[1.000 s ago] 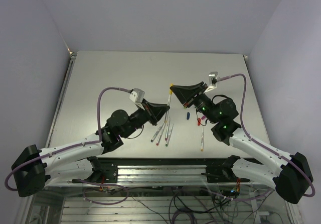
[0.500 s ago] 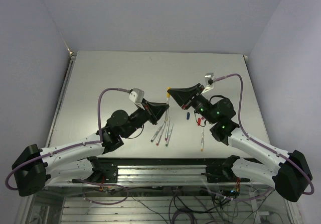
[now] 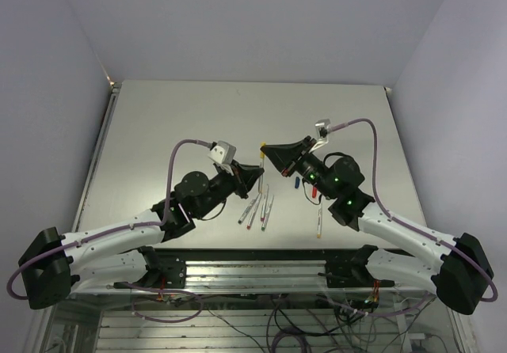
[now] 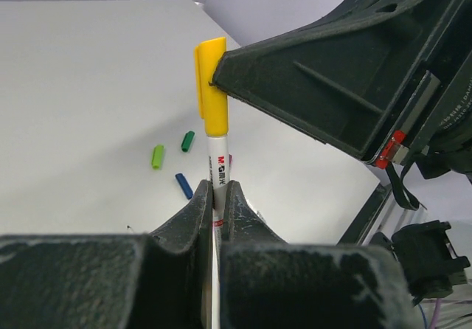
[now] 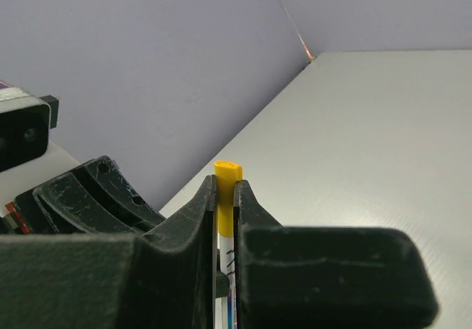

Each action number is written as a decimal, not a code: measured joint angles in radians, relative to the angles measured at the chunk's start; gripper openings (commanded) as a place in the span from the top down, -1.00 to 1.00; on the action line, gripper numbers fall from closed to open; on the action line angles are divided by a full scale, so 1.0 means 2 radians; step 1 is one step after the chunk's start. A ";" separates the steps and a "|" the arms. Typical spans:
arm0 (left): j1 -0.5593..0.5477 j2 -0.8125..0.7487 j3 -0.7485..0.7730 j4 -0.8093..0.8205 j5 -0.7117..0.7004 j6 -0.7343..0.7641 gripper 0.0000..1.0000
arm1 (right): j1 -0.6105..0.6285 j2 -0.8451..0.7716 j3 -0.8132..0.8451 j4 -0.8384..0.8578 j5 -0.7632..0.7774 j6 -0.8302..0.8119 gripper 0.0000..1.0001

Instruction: Insert the pens into the pen caps

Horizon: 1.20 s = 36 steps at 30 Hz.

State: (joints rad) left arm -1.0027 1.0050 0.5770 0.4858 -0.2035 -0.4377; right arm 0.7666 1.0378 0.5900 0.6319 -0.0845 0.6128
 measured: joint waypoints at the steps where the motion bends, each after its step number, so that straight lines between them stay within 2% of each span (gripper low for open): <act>1: 0.000 0.000 0.003 -0.005 -0.002 0.003 0.86 | 0.002 0.000 -0.001 0.000 0.004 0.000 1.00; 14: -0.002 0.002 0.011 -0.058 -0.028 0.038 0.86 | 0.041 0.022 0.001 -0.014 0.067 -0.017 1.00; 20: -0.001 0.002 0.011 -0.070 -0.033 0.037 0.86 | 0.048 0.032 0.027 -0.053 0.082 -0.023 1.00; 24: 0.003 0.001 0.011 -0.070 -0.041 0.029 0.86 | 0.055 0.048 0.075 -0.109 0.100 -0.038 0.80; 27: 0.006 -0.003 0.009 -0.067 -0.045 0.021 0.86 | 0.061 0.058 0.113 -0.155 0.115 -0.051 0.53; 30: 0.006 -0.007 0.000 -0.063 -0.048 0.016 0.86 | 0.067 0.058 0.143 -0.189 0.128 -0.065 0.38; 32: 0.006 -0.007 -0.010 -0.067 -0.054 0.013 0.86 | 0.069 0.056 0.159 -0.197 0.137 -0.074 0.22; 36: 0.006 -0.004 -0.022 -0.089 -0.070 0.013 0.86 | 0.069 0.036 0.175 -0.204 0.162 -0.091 -0.22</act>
State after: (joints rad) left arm -0.9909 0.9974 0.5323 0.3084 -0.3428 -0.4126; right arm 0.9043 1.1103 0.9405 0.2245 0.2394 0.4309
